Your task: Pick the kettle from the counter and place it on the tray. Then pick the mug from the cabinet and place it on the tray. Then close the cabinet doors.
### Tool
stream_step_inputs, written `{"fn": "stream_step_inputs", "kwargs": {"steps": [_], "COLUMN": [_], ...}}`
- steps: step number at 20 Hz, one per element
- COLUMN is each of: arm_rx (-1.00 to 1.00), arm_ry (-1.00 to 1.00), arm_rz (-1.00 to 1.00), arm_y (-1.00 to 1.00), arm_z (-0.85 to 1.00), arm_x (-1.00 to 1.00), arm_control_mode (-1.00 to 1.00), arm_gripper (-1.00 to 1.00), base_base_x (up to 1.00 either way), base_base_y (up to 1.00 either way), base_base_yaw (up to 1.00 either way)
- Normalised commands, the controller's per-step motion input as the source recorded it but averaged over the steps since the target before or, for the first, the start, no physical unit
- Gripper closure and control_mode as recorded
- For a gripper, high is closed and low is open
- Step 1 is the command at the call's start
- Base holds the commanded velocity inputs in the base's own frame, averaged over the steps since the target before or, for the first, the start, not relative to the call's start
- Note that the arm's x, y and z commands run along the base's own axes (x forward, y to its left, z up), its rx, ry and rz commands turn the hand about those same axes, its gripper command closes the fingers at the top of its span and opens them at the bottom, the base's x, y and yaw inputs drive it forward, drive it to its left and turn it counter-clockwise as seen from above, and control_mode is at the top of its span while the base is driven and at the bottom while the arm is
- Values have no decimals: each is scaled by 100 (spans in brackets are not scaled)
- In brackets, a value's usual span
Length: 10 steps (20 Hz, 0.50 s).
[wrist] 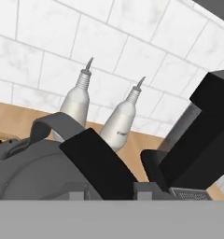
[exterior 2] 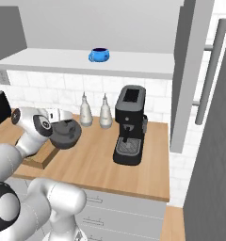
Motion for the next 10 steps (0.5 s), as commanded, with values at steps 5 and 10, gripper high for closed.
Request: {"fn": "stream_step_inputs", "kwargs": {"steps": [5,10], "arm_rx": [0,0], "arm_ry": [9,0], "arm_rz": [0,0], "arm_y": [9,35], "arm_z": [33,2], "arm_x": [0,2], "arm_control_mode": [-100,-100], "arm_gripper": [100,100], "base_base_x": [0,0], "base_base_y": [0,0], "base_base_yaw": [0,0]}}
